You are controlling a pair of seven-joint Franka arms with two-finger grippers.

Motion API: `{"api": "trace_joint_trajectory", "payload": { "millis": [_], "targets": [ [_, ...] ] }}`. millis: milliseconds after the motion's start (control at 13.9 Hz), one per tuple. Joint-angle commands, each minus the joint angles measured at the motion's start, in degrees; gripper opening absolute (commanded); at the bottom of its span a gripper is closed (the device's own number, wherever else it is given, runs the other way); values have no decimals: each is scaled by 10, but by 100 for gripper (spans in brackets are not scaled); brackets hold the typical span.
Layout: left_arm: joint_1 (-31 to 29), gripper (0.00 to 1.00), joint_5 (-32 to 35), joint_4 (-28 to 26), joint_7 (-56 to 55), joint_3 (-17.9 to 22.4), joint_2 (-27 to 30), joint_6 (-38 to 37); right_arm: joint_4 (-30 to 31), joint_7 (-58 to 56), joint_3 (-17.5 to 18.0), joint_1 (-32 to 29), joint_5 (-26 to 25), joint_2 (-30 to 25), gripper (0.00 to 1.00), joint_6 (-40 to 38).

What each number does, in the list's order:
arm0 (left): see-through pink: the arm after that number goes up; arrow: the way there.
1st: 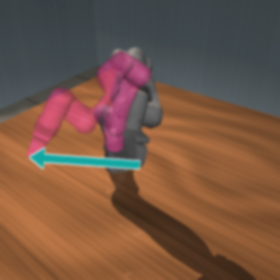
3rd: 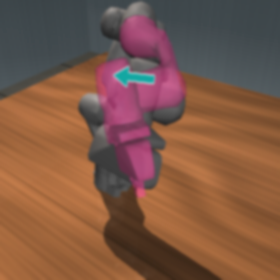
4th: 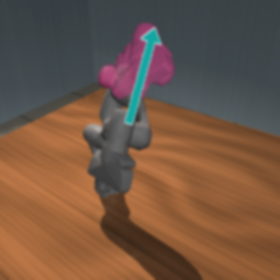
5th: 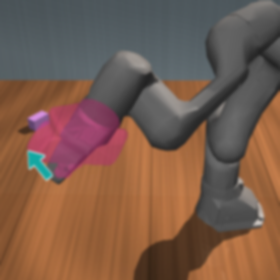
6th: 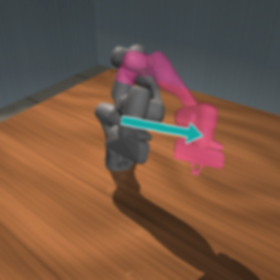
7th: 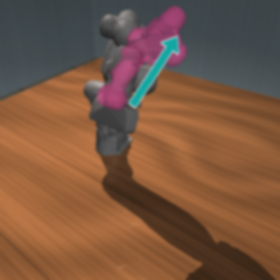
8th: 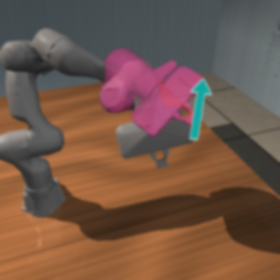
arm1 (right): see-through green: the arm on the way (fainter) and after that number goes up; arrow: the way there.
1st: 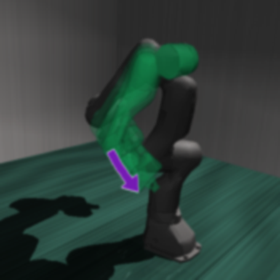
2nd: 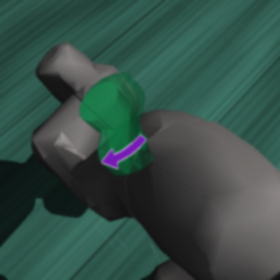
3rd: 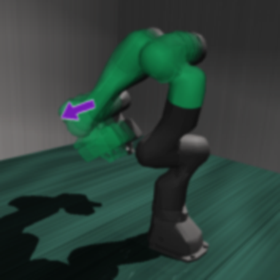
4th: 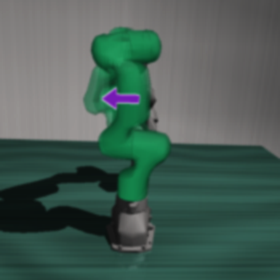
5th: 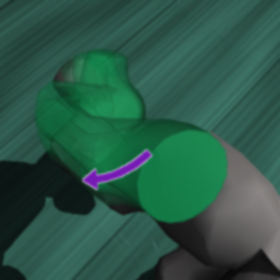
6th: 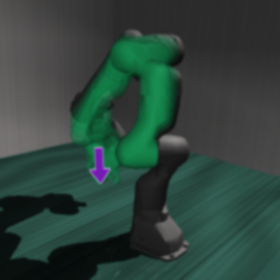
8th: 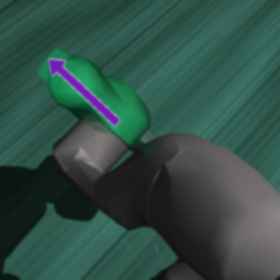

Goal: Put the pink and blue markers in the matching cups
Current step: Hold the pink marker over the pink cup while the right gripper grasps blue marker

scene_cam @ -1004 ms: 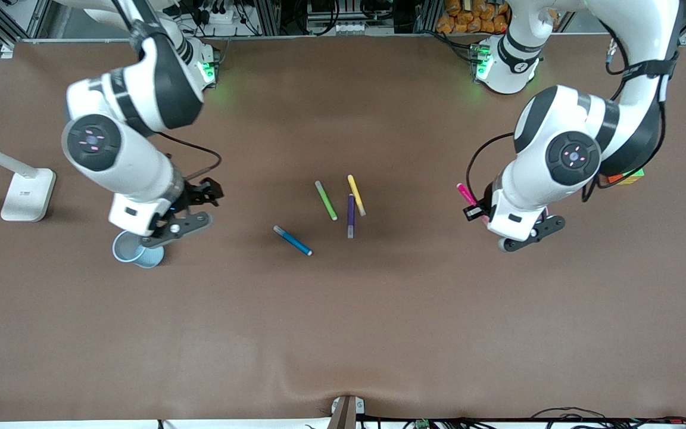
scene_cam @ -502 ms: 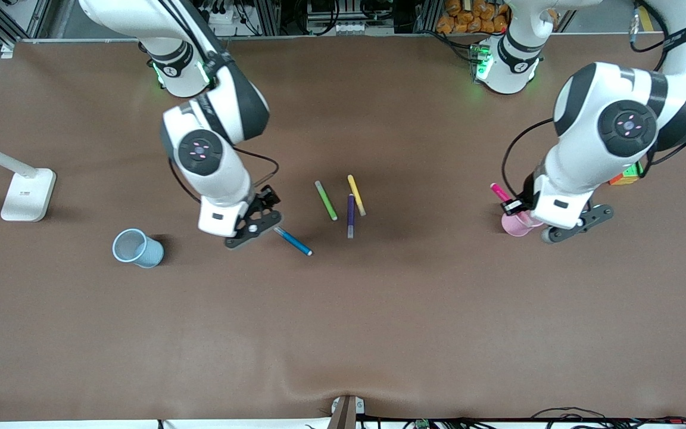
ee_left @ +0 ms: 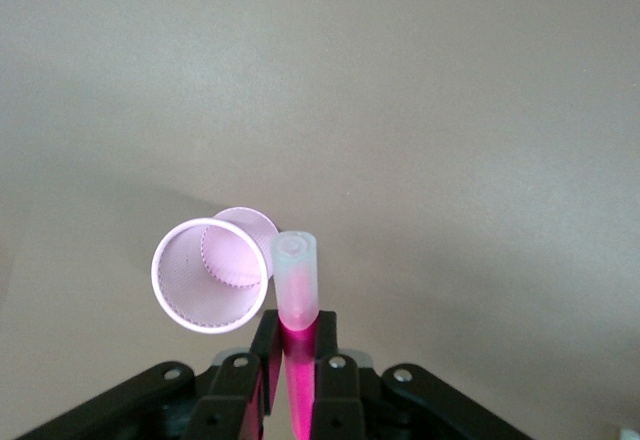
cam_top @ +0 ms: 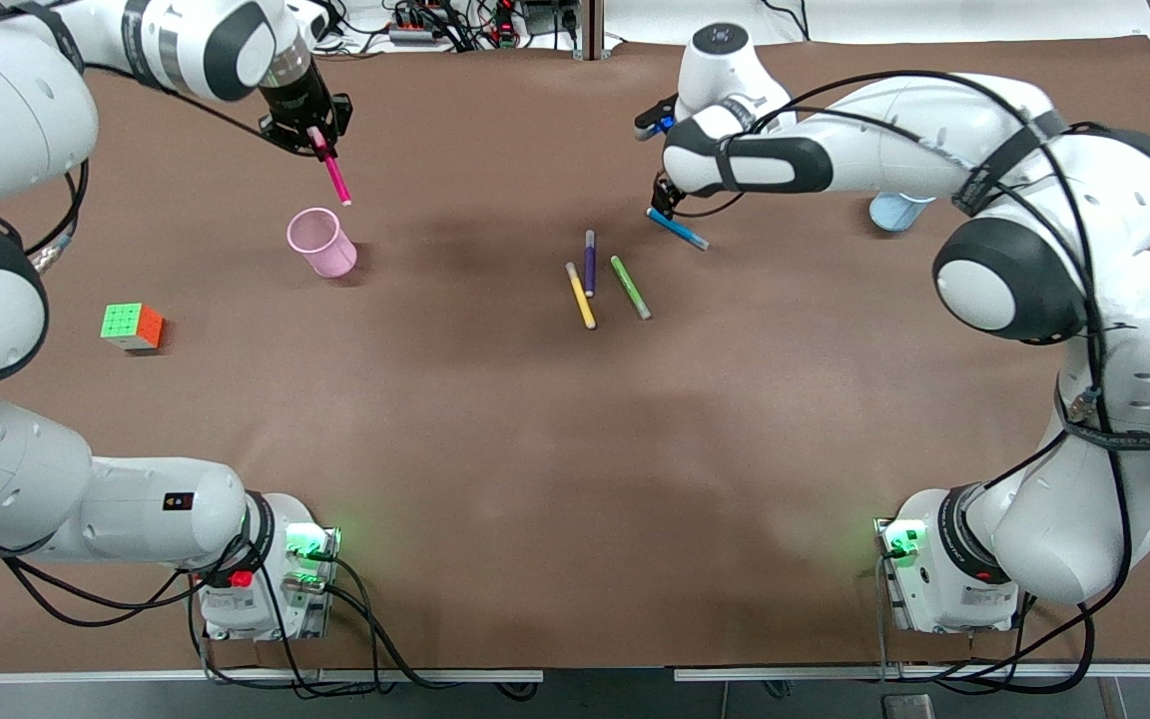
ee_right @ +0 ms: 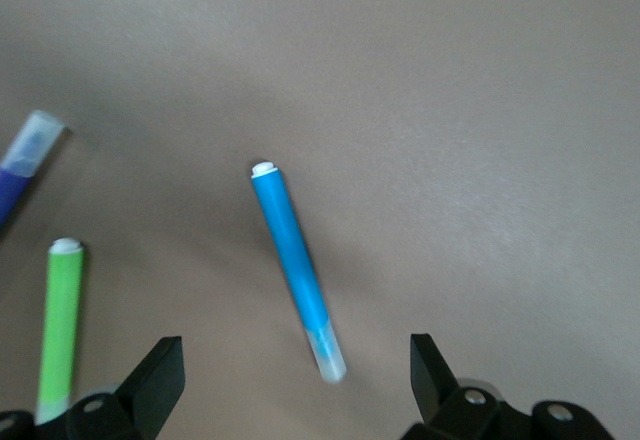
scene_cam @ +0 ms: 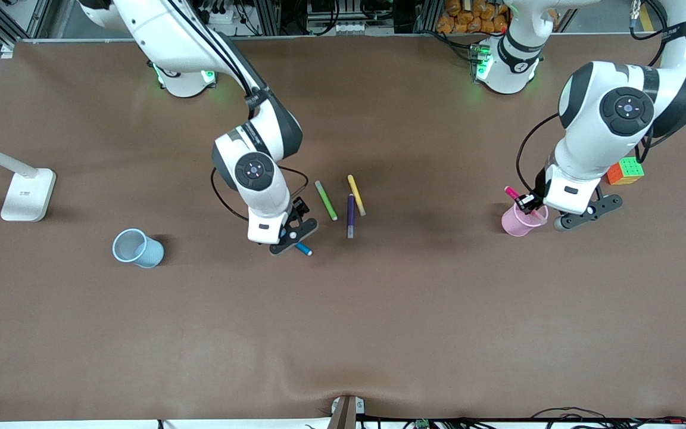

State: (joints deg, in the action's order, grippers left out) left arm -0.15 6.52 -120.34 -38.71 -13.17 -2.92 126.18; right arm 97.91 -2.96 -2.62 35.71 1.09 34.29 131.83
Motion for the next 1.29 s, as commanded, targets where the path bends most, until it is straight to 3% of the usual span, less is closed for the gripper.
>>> {"api": "trace_joint_trajectory", "payload": {
  "millis": [0, 215, 502, 789, 1075, 1219],
  "targets": [
    [-15, 0, 16, -52, 4, -4, 27, 51, -6, 2, -4, 4, 1, 22, 100, 25],
    [-30, 0, 56, -95, 4, -5, 40, 122, -6, -6, -5, 5, 1, 45, 100, 68],
    [-33, 0, 59, -107, 4, -5, 48, 136, -3, -6, -5, 7, 1, 58, 100, 81],
    [-69, 0, 78, -161, 23, -5, 46, 235, -3, 2, -4, 13, 1, 71, 100, 106],
    [-89, 0, 106, -175, 33, -6, 39, 267, 18, 2, -4, 13, 1, 72, 100, 137],
    [-91, 0, 106, -183, 33, -6, 37, 277, 19, 2, -4, 14, 1, 72, 77, 138]
  ]
}}
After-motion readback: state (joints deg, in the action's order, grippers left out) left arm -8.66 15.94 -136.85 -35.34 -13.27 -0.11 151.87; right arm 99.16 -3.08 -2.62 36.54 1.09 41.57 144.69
